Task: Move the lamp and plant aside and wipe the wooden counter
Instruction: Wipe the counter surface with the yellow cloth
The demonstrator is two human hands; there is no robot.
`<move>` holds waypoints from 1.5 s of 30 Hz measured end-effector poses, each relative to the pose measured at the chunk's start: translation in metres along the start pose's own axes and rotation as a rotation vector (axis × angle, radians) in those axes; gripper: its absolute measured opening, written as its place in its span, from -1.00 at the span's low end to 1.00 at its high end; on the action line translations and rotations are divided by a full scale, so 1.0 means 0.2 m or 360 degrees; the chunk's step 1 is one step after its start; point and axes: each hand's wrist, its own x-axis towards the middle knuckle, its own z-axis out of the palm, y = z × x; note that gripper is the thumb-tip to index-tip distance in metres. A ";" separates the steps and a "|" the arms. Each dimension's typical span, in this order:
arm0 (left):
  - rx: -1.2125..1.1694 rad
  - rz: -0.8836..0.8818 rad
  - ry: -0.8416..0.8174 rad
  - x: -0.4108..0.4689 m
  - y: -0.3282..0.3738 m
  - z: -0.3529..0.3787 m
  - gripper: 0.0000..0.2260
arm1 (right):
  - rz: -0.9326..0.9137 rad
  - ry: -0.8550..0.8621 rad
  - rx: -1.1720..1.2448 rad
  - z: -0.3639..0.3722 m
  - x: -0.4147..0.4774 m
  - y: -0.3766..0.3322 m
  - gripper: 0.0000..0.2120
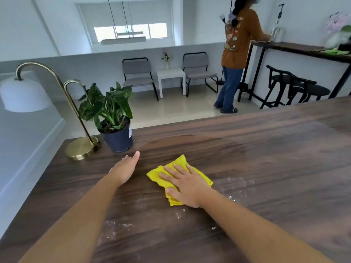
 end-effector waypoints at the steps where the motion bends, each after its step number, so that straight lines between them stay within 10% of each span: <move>1: 0.0146 0.0011 0.0071 0.01 0.01 0.01 -0.38 | 0.0180 0.0022 0.0005 -0.01 -0.03 0.13 -0.36; 10: 0.0507 0.0517 -0.0129 -0.09 0.26 0.34 -0.44 | 0.1487 0.0121 0.0197 -0.05 -0.35 0.57 -0.39; 19: 0.0481 0.0464 -0.0212 -0.07 0.25 0.34 -0.56 | 0.0030 -0.0114 0.0059 -0.01 -0.29 0.01 -0.27; 30: 0.0432 0.0471 -0.0170 -0.07 0.24 0.36 -0.44 | 0.1610 0.0111 0.0219 -0.01 -0.57 0.49 -0.35; 39: 0.0319 0.0468 -0.0262 -0.08 0.26 0.30 -0.48 | 0.0021 -0.0125 0.0074 0.02 -0.44 -0.17 -0.17; 45: 0.0395 0.0546 -0.0279 -0.09 0.23 0.28 -0.43 | 0.0988 0.0081 0.0082 0.01 -0.70 0.37 -0.18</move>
